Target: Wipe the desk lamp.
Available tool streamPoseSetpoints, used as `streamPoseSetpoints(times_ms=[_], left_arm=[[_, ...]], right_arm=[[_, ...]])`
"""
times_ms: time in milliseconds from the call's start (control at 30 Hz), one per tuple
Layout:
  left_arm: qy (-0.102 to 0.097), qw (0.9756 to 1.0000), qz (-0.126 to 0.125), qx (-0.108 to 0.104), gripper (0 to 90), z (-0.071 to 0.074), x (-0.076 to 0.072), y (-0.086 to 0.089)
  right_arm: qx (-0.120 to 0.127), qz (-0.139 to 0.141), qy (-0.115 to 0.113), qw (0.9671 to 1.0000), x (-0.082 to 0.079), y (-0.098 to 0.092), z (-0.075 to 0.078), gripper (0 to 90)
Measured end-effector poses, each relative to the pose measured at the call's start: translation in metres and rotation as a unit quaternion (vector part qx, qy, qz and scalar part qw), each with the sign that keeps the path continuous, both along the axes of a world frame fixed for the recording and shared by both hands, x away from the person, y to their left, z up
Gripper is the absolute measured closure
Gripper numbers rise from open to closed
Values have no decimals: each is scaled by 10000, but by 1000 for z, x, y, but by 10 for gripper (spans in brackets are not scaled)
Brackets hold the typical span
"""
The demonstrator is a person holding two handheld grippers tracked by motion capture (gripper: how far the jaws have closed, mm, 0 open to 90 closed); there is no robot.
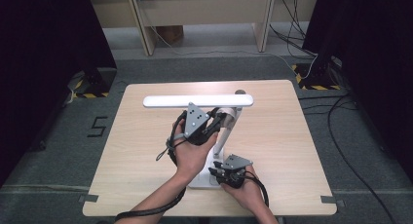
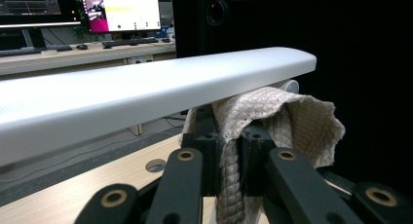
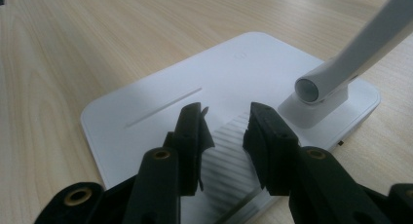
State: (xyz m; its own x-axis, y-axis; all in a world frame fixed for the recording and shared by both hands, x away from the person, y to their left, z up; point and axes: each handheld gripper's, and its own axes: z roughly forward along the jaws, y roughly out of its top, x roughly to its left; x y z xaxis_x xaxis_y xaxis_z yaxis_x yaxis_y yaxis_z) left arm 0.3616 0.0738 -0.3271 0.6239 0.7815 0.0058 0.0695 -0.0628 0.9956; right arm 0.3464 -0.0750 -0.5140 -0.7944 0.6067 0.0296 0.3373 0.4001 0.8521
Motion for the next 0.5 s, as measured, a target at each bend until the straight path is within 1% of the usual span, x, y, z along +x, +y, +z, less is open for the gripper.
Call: streamPoseSetpoints(times_ms=[500], left_arm=[[-95, 9999, 31, 132, 805, -2, 1, -8]], right_arm=[[-1, -8, 8, 10000, 0, 0, 0, 666]])
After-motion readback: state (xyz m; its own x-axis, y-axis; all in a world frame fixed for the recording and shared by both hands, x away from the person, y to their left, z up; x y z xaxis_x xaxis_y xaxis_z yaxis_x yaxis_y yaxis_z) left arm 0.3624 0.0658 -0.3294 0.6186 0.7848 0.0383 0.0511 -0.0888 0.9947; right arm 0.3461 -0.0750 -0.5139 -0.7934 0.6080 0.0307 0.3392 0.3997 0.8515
